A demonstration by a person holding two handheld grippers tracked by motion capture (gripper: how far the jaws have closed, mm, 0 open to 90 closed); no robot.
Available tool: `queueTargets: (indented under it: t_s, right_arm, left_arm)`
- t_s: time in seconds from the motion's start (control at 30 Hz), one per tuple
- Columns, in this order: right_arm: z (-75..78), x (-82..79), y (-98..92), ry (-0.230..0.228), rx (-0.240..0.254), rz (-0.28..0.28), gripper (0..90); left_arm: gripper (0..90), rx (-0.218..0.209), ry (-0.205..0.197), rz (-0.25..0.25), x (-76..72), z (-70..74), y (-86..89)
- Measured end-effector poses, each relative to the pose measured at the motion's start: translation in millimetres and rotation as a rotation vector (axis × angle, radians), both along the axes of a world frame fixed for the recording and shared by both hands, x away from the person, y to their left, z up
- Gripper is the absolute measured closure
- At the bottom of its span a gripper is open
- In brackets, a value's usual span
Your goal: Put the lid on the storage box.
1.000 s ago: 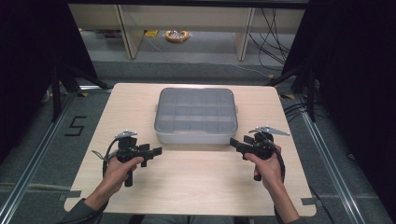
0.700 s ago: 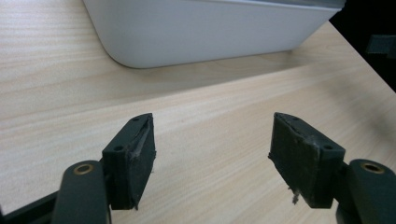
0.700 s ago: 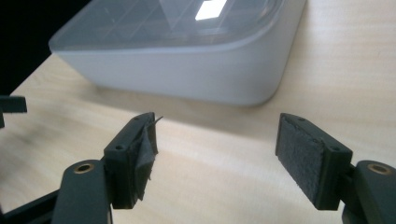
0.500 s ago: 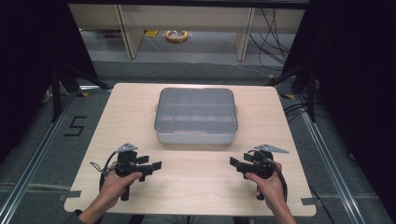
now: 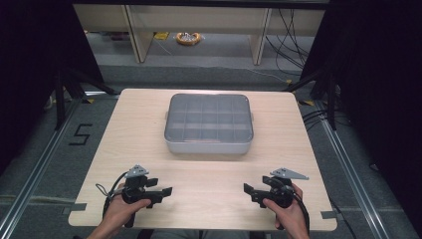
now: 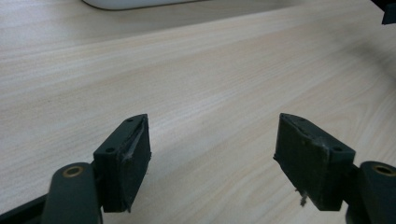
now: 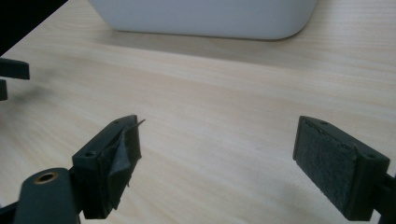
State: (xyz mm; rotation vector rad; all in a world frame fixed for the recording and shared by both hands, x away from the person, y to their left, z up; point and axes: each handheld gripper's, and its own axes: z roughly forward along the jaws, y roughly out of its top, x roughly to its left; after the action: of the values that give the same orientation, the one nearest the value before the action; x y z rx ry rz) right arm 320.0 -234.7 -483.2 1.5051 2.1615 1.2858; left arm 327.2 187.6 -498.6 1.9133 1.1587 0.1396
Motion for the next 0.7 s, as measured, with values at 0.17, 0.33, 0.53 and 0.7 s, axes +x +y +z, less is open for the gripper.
queueTargets:
  t_s: [0.17, 0.33, 0.53, 0.7]
  right_arm:
    - [-0.8, -15.2, 4.4, 0.019, -0.015, 0.01, 16.1]
    - [-3.4, -25.2, 4.7, 0.002, -0.049, 0.052, 16.1]
    - [-8.8, -35.8, 5.7, 0.028, -0.062, 0.08, 16.1]
    - [-11.5, -48.8, 8.5, 0.017, -0.103, 0.131, 16.3]
  left_arm:
    - [24.6, 0.011, -0.002, -0.027, -7.5, -1.8, -1.9]
    - [20.8, 0.003, -0.013, -0.033, -12.7, 0.0, -2.9]
    - [14.9, 0.011, 0.01, -0.06, -21.4, -2.6, -5.0]
    - [15.1, -0.025, -0.006, -0.078, -27.1, -1.1, -9.1]
